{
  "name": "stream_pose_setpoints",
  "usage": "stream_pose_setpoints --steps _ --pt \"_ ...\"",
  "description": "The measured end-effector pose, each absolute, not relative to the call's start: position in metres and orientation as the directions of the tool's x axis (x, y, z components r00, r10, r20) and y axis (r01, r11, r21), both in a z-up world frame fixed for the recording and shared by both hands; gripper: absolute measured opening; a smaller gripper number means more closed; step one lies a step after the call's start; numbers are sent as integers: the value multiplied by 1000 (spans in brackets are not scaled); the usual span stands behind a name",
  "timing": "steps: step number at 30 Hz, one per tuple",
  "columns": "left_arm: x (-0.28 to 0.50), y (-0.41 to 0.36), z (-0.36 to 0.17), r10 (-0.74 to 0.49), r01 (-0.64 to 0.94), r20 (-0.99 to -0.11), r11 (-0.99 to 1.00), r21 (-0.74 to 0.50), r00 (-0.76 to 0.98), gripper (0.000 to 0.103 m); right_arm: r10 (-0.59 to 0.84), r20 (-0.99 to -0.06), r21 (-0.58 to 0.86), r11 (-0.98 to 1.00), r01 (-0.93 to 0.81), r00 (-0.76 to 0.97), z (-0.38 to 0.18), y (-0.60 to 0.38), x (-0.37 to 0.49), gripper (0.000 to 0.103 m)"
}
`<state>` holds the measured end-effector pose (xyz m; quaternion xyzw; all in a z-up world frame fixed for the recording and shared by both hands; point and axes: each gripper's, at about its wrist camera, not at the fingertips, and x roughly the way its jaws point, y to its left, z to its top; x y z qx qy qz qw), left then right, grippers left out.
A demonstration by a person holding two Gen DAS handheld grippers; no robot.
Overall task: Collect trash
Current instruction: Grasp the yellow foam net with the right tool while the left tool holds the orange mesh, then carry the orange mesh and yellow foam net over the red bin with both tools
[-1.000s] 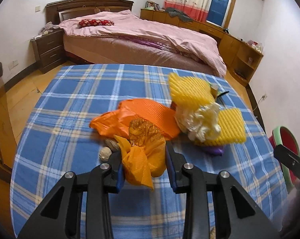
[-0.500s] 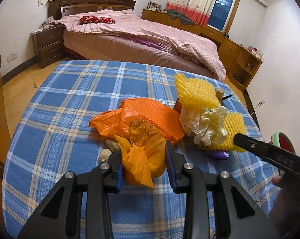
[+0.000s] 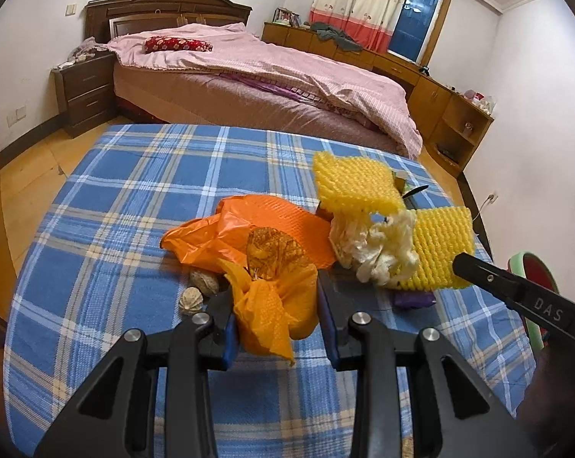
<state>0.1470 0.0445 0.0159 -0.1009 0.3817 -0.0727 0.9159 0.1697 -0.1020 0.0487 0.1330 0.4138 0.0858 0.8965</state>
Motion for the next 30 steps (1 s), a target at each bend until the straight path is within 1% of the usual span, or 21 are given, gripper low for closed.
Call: stream_pose_setpoints --steps 16,30 --pt "130 20 43 -250 116 -660 964 -241 709 35 243 -640 320 947 -35 729 83 -137 121 12" --pt "114 -27 60 -307 210 -654 951 -226 691 35 190 -597 353 935 43 779 95 -186 78 12"
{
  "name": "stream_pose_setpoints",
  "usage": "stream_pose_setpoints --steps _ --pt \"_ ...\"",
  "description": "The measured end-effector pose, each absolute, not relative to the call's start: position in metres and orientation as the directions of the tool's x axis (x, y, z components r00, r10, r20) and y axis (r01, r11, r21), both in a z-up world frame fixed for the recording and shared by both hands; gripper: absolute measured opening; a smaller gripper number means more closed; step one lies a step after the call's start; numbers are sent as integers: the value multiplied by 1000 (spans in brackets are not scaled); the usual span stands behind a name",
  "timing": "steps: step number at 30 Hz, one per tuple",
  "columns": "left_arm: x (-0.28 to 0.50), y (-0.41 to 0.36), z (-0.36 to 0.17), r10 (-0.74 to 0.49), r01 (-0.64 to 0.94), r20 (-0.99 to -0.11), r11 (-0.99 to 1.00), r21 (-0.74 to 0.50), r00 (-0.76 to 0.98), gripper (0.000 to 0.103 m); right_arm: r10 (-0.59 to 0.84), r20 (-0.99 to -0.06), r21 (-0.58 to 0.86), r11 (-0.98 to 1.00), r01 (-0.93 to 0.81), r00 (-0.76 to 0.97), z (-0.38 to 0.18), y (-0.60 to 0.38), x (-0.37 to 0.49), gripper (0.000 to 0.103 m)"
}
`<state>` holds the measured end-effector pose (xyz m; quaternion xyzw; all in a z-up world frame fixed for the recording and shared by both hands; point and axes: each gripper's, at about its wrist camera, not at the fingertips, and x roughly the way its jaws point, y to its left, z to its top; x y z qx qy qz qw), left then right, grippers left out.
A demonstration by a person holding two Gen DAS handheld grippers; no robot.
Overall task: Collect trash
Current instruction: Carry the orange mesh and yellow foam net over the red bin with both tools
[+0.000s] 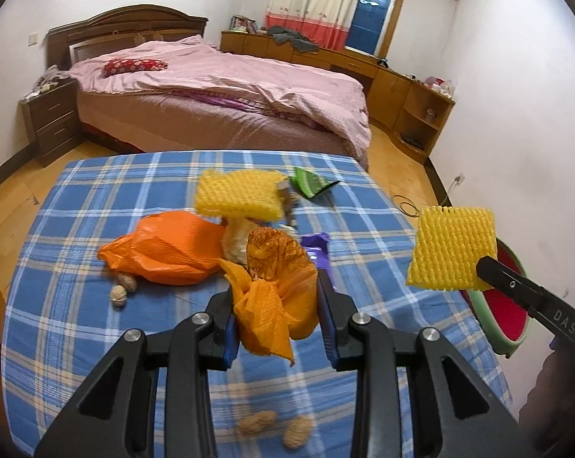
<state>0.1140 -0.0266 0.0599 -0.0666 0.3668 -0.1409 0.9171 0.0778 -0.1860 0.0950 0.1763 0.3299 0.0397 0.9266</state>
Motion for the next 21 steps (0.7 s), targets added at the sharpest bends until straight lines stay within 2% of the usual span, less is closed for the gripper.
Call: stream_pose_setpoints --steps 21 --pt "107 -123 71 -420 397 -668 896 -198 615 35 57 -561 387 900 202 826 102 -272 17 12"
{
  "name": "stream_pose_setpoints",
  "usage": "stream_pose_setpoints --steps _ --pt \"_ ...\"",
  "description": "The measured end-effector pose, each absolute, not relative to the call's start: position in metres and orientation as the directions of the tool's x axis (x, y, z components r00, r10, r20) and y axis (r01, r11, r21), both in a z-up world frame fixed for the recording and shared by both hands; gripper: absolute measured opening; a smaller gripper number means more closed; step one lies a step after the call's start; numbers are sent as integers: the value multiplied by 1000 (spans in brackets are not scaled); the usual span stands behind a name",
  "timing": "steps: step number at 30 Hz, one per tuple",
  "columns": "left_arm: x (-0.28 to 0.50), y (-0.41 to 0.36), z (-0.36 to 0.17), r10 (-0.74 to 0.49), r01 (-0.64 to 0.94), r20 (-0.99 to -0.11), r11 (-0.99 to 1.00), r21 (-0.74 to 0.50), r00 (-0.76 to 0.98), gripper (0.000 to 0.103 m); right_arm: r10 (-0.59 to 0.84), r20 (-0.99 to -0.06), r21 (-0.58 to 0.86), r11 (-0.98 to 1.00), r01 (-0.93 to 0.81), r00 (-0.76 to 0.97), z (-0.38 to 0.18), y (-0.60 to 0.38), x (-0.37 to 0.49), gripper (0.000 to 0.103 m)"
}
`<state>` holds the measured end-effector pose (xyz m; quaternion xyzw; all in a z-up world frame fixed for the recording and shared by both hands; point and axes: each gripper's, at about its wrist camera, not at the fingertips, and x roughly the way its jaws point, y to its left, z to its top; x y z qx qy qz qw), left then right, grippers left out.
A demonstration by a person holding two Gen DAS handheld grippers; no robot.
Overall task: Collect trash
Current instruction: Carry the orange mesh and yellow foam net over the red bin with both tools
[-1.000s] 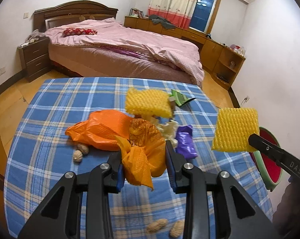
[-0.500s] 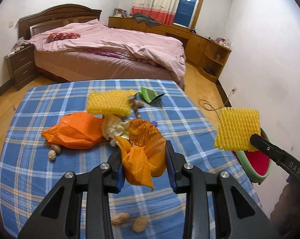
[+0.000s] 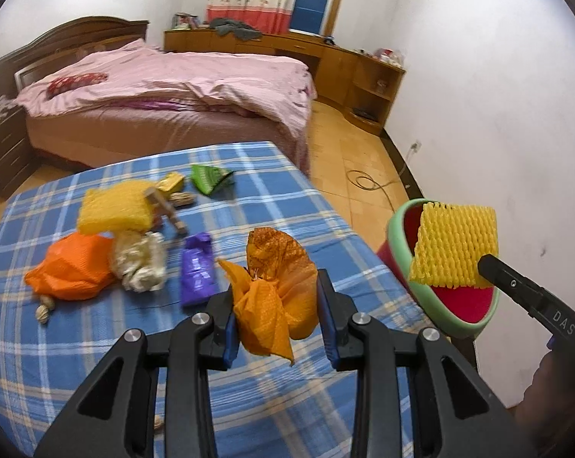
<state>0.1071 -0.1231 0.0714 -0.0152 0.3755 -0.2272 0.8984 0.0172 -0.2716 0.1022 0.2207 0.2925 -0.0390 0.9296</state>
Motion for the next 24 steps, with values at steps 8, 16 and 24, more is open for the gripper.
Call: stream_pose_setpoints --steps 8,16,24 --pt "105 -163 75 -448 466 -671 869 -169 591 35 3 -556 394 881 261 831 101 -300 2 12" --pt "104 -208 72 -473 535 -685 833 -142 554 35 -39 -565 400 861 315 824 94 -324 -9 12" --pt "102 -256 67 -503 610 -700 783 -121 507 35 -80 -580 401 838 370 811 84 -349 -17 12"
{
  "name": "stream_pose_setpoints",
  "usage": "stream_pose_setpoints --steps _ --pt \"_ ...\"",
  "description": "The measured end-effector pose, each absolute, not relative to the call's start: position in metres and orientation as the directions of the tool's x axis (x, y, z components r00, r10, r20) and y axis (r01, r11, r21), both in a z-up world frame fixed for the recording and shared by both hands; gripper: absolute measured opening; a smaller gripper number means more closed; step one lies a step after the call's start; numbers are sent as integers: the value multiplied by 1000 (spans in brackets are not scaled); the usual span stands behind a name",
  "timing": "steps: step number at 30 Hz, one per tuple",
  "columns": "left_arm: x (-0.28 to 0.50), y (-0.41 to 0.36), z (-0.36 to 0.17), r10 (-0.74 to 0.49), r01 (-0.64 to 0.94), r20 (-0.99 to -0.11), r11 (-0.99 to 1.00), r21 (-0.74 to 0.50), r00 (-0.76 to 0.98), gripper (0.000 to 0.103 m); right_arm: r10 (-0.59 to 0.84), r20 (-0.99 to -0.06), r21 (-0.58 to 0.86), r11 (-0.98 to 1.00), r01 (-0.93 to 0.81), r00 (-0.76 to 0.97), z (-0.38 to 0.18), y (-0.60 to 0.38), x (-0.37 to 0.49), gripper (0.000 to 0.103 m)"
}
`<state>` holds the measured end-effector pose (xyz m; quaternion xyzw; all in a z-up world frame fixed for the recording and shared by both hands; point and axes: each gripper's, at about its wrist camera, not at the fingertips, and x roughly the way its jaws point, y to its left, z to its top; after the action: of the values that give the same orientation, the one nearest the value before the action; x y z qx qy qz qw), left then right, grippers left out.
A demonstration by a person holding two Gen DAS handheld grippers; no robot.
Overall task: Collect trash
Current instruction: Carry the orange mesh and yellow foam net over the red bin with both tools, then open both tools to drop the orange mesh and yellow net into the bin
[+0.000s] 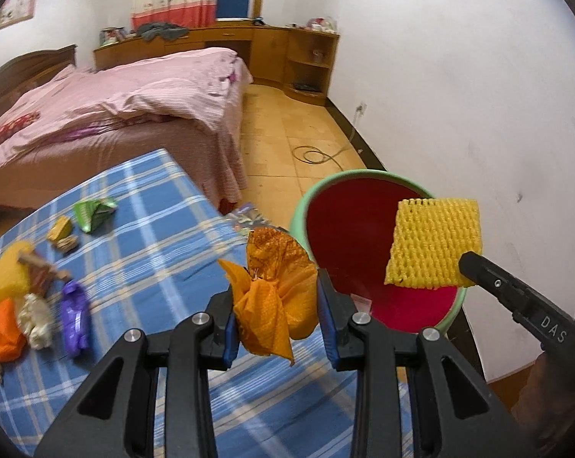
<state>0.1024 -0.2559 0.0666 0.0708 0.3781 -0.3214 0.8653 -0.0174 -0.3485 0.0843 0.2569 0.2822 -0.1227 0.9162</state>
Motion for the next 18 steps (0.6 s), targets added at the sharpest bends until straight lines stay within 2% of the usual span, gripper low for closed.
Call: stream_pose_setpoints --steps 18 --pt "113 -345 32 -535 710 -748 694 -123 393 35 -134 -642 389 791 471 755 52 -406 -22 12"
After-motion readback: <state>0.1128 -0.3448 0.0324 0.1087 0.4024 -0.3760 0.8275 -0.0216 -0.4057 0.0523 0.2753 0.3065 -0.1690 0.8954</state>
